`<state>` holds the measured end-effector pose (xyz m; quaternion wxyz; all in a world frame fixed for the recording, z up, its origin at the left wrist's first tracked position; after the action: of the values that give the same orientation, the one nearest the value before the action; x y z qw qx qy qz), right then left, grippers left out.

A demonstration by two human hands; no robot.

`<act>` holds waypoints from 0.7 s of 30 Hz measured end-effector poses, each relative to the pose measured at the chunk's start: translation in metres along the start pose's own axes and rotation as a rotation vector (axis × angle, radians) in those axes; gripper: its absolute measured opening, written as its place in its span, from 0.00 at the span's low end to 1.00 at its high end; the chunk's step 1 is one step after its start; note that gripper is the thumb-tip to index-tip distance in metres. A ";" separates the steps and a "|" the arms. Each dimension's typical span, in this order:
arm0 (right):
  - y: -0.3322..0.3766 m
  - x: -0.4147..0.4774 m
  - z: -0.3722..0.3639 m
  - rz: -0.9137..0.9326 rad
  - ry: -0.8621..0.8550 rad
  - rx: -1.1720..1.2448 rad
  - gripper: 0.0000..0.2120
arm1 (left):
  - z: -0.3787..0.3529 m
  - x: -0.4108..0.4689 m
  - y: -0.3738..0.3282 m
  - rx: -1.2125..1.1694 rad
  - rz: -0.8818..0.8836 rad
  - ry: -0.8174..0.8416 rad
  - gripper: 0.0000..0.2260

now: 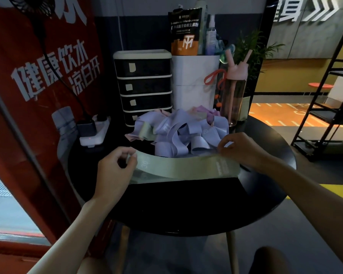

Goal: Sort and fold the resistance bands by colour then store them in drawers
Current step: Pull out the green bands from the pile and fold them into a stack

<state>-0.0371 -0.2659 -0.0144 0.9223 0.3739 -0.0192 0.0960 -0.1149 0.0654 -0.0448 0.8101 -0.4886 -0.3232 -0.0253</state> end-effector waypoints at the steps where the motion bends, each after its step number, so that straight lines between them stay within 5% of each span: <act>1: -0.002 0.002 -0.001 0.004 -0.027 -0.035 0.03 | -0.001 -0.002 0.003 0.021 -0.007 0.015 0.05; 6: -0.011 -0.001 -0.007 0.091 0.012 -0.194 0.13 | -0.008 -0.005 0.016 0.244 -0.085 0.125 0.03; 9: -0.017 -0.015 -0.013 0.205 0.141 -0.206 0.05 | -0.009 -0.004 0.023 0.262 -0.086 0.229 0.09; 14: -0.048 -0.031 -0.020 0.226 0.101 -0.152 0.19 | -0.015 -0.002 0.039 0.131 -0.011 0.516 0.16; 21: -0.060 -0.029 -0.025 0.236 -0.004 -0.041 0.15 | -0.016 0.000 0.039 0.112 -0.025 0.478 0.14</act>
<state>-0.0552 -0.2951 -0.0767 0.9119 0.3505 -0.0670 0.2027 -0.0930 0.0725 -0.0808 0.8889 -0.4190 -0.1293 -0.1324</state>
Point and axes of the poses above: each hand's wrist, its own x-axis towards the middle knuckle, its own z-axis out of the back of the hand, y = z × x, the point moved 5 cm from there along x, towards the middle knuckle, and after that the axes turned 1 degree about -x, right-handed, at the moved point
